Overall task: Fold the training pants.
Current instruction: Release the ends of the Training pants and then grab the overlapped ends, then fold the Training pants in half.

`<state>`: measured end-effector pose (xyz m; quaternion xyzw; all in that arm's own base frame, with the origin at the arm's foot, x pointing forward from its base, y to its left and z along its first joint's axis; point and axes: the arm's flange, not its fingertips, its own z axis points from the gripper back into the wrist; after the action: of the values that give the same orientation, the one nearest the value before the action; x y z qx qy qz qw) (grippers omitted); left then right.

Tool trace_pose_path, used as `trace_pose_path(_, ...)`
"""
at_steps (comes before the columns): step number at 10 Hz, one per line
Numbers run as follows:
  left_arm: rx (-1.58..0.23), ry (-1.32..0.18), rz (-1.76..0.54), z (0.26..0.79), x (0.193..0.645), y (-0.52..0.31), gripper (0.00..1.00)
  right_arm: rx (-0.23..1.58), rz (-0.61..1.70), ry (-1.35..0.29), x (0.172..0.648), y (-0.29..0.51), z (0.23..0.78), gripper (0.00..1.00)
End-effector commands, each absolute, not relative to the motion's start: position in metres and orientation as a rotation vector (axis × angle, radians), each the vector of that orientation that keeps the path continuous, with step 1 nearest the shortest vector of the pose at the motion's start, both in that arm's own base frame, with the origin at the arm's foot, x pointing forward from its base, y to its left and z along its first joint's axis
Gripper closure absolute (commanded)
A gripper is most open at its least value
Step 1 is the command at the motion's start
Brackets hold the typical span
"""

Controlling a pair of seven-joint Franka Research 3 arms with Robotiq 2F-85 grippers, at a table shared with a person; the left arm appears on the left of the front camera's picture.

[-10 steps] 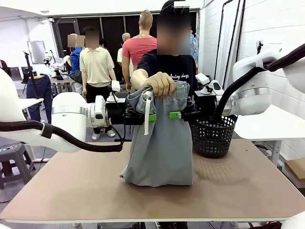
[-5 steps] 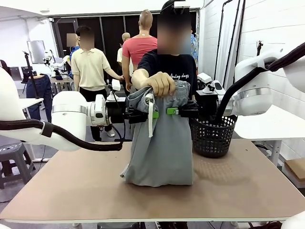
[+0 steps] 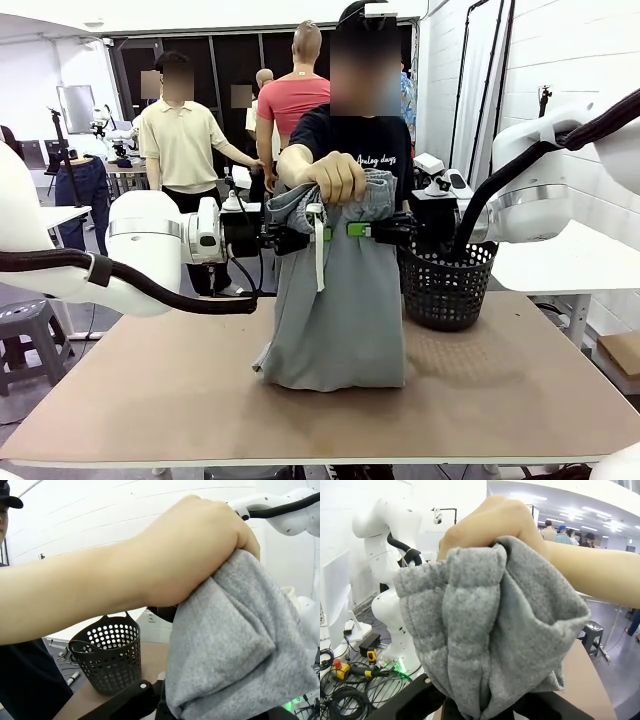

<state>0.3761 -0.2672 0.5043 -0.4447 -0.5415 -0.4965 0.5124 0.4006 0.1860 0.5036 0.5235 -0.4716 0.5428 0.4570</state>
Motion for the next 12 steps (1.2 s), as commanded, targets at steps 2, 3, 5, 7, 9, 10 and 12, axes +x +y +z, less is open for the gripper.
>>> trace_pose_path(2,-1.132,-1.402,-1.171,0.510,0.380,-0.266,1.00,1.228,1.406,-1.149,0.410,0.198,0.510,1.00)
trace_pose_path(3,-1.068,-1.305,-1.196,0.504,0.376,-0.267,1.00,1.287,1.348,-1.154,0.400,0.186,0.504,1.00)
trace_pose_path(5,-1.068,-1.305,-1.196,0.504,0.376,-0.267,1.00,1.287,1.348,-1.154,0.400,0.186,0.504,1.00)
trace_pose_path(7,-1.068,-1.305,-1.196,0.504,0.376,-0.267,1.00,1.287,1.348,-1.154,0.400,0.186,0.504,1.00)
trace_pose_path(9,-1.068,-1.305,-1.196,0.504,0.376,-0.267,1.00,1.287,1.348,-1.154,0.400,0.186,0.504,1.00)
trace_pose_path(10,-1.068,-1.305,-1.196,0.504,0.376,-0.267,1.00,1.287,1.348,-1.154,0.400,0.186,0.504,1.00)
trace_pose_path(12,-1.068,-1.305,-1.196,0.504,0.376,-0.267,1.00,1.287,1.348,-1.154,0.400,0.186,0.504,1.00)
